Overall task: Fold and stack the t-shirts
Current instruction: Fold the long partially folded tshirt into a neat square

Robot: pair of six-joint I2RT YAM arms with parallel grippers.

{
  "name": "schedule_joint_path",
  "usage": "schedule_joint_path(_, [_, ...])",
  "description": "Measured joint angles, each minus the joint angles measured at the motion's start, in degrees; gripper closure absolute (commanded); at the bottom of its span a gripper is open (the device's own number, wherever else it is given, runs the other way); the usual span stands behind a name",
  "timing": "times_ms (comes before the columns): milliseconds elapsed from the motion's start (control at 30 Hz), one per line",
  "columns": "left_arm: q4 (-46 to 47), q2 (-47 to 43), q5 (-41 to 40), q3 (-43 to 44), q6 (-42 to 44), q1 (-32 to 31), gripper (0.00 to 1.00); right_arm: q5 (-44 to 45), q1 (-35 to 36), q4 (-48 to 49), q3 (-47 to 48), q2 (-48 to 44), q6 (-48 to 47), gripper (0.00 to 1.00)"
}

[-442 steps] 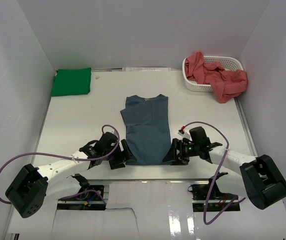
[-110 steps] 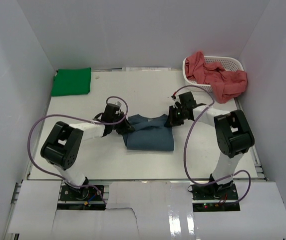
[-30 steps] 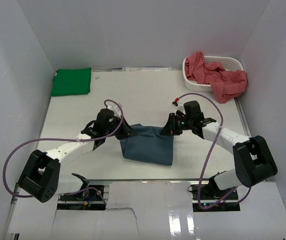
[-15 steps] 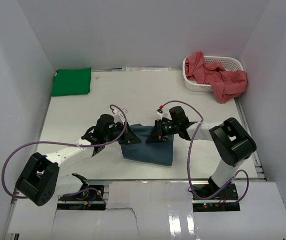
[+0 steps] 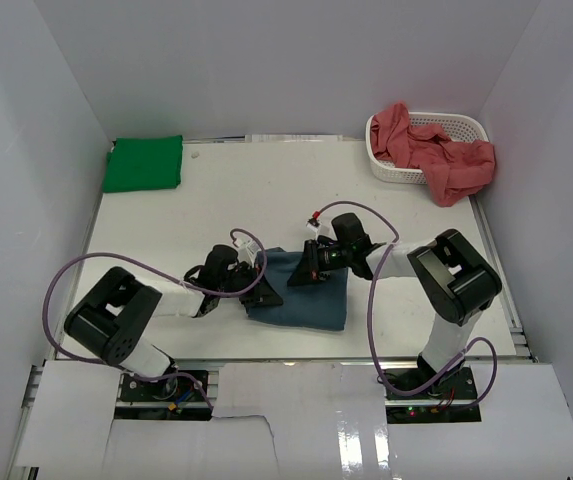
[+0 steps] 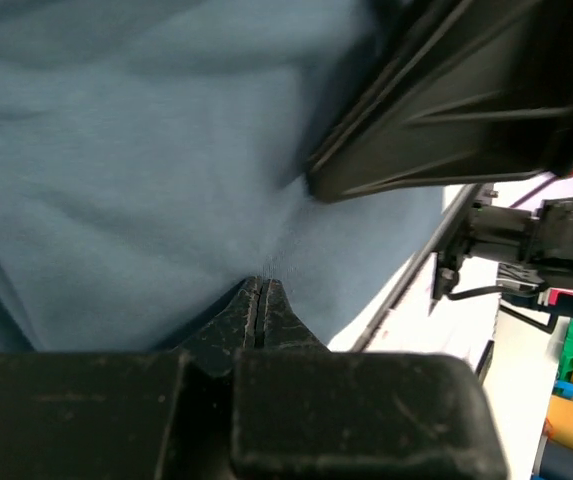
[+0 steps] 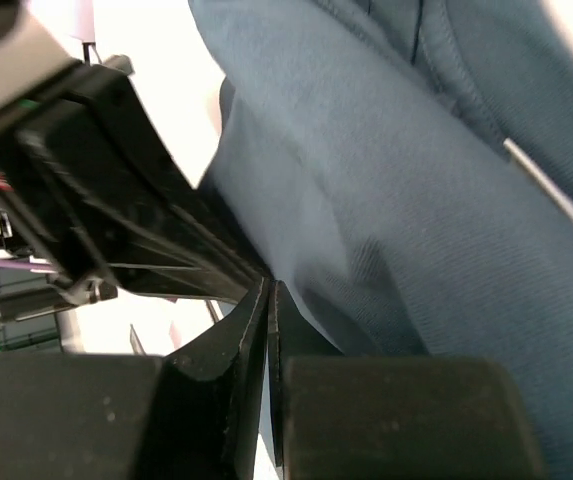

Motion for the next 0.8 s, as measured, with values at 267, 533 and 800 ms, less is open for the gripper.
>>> schedule_joint_path(267, [12.7, 6.9, 1.0, -2.6, -1.0, 0.0, 1.0, 0.3, 0.0, 0.7, 1.4, 2.6, -1.0, 0.92])
schedule_joint_path(533, [17.5, 5.2, -0.7, -6.5, -1.4, 0.0, 1.0, 0.1, 0.0, 1.8, 4.4, 7.2, -2.1, 0.92])
schedule_joint_path(800, [18.7, 1.8, -2.4, -10.1, -1.4, 0.0, 1.0, 0.9, -0.9, 0.5, 11.5, 11.0, -5.2, 0.92])
